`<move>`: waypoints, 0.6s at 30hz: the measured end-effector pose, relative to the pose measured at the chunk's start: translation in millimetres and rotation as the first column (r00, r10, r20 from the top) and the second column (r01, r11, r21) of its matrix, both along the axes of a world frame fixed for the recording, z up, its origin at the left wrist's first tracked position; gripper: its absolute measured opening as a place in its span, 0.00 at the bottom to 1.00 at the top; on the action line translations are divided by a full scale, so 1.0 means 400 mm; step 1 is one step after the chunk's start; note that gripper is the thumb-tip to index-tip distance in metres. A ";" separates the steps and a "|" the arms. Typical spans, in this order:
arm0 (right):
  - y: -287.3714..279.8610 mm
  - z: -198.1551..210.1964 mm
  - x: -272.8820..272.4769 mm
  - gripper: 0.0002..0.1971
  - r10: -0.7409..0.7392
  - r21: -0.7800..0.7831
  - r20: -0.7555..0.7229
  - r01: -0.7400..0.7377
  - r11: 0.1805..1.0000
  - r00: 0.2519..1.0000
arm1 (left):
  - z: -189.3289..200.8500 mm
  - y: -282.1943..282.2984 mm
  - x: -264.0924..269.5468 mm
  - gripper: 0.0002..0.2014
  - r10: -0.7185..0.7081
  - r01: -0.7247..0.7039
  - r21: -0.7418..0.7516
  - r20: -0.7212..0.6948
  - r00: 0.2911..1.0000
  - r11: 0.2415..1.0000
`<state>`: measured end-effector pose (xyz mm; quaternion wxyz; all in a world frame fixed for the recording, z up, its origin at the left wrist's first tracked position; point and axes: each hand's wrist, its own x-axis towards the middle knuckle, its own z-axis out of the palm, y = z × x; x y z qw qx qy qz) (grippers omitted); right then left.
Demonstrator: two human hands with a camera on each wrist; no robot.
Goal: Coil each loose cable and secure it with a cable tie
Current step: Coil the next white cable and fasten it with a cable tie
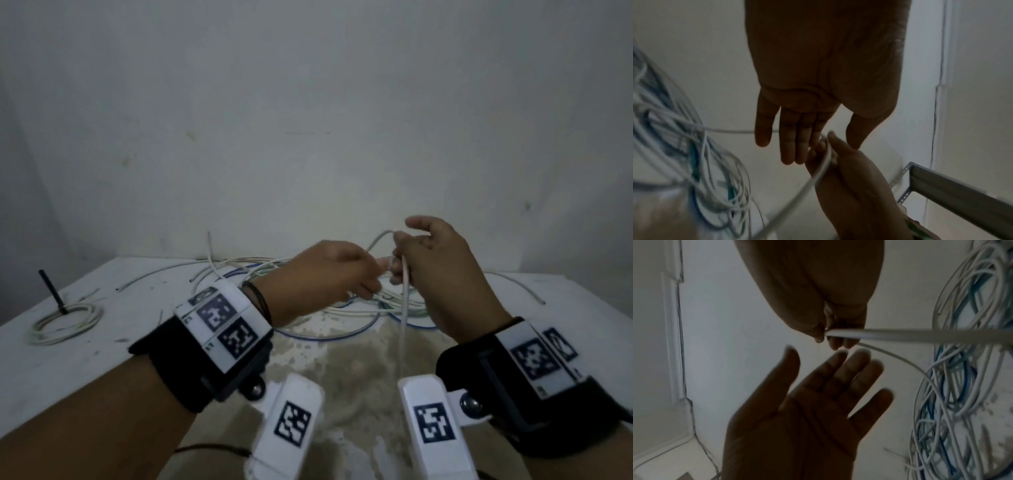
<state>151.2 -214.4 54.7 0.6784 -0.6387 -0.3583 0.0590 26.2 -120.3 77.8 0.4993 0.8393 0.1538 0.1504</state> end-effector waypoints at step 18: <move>-0.043 -0.067 -0.008 0.28 -0.096 -0.584 -0.105 0.016 0.811 0.990 | -0.021 0.013 -0.004 0.06 0.107 0.082 -0.402 0.426 0.898 0.912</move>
